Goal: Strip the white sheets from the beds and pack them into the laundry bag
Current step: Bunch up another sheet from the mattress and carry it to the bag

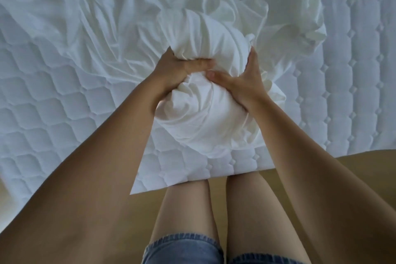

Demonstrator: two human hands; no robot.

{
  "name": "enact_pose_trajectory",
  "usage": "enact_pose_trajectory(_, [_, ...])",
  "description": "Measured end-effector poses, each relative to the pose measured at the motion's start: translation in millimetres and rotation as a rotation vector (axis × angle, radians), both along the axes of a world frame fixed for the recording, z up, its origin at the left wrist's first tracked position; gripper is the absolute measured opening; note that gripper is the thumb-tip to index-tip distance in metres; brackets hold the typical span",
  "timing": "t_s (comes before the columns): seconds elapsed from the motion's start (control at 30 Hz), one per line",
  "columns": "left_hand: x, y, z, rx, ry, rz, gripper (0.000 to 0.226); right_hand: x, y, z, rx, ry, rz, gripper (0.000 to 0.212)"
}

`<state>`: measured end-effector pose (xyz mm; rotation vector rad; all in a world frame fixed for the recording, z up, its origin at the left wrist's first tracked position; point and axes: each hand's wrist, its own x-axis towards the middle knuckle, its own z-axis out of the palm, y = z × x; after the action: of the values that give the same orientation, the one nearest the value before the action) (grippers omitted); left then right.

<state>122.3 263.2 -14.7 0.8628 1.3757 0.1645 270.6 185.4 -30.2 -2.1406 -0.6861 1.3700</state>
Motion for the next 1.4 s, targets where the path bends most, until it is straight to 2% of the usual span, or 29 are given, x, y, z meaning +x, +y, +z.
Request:
enact_pose_trajectory(0.13, [-23.6, -46.5, 13.4, -0.017, -0.021, 0.247, 0.051, -2.4, -14.6, 16.8, 0.017, 0.009, 0.220, 0.139])
enact_pose_trajectory(0.37, [-42.3, -162.5, 75.1, 0.012, 0.023, 0.764, 0.045, -24.6, -36.5, 71.2, 0.038, -0.031, 0.714, 0.123])
enact_pose_trajectory(0.47, [-52.6, -216.3, 108.2, 0.066, -0.019, 0.981, 0.055, -45.1, -50.1, 108.0, 0.135, -0.029, 0.948, 0.128])
enact_pose_trajectory(0.57, [-69.4, -261.6, 143.3, 0.130, -0.037, 1.186, 0.059, -72.2, -63.3, 141.5, 0.169, 0.020, 1.102, 0.119])
enact_pose_trajectory(0.63, [-80.4, -288.7, 164.7, 0.174, -0.030, 1.306, 0.051, -94.8, -74.4, 159.3, 0.130, 0.063, 1.197, 0.114])
enact_pose_trajectory(0.7, [-92.8, -314.8, 182.0, 0.222, -0.004, 1.413, 0.037, -121.2, -87.4, 172.9, 0.063, 0.150, 1.270, 0.101])
enact_pose_trajectory(0.77, [-105.8, -343.6, 195.5, 0.259, 0.021, 1.501, 0.032, -149.3, -104.4, 185.7, 0.023, 0.245, 1.322, 0.086])
enact_pose_trajectory(0.83, [-119.0, -374.4, 204.9, 0.291, 0.039, 1.572, 0.040, -176.7, -124.9, 195.8, 0.026, 0.290, 1.380, 0.082])
enact_pose_trajectory(0.9, [-133.8, -405.6, 211.5, 0.323, 0.051, 1.661, 0.051, -205.3, -149.0, 202.1, 0.064, 0.301, 1.437, 0.083])
enact_pose_trajectory(1.03, [-177.2, -472.2, 216.1, 0.395, 0.058, 1.851, 0.058, -280.1, -207.8, 215.8, 0.136, 0.328, 1.594, 0.090])
enact_pose_trajectory(1.2, [-248.8, -546.8, 213.8, 0.447, 0.012, 1.985, 0.055, -377.3, -279.4, 221.1, 0.131, 0.329, 1.707, 0.097])
enact_pose_trajectory(1.4, [-352.9, -626.6, 209.2, 0.494, 0.044, 2.022, 0.046, -490.6, -358.0, 221.3, 0.155, 0.302, 1.780, 0.089])
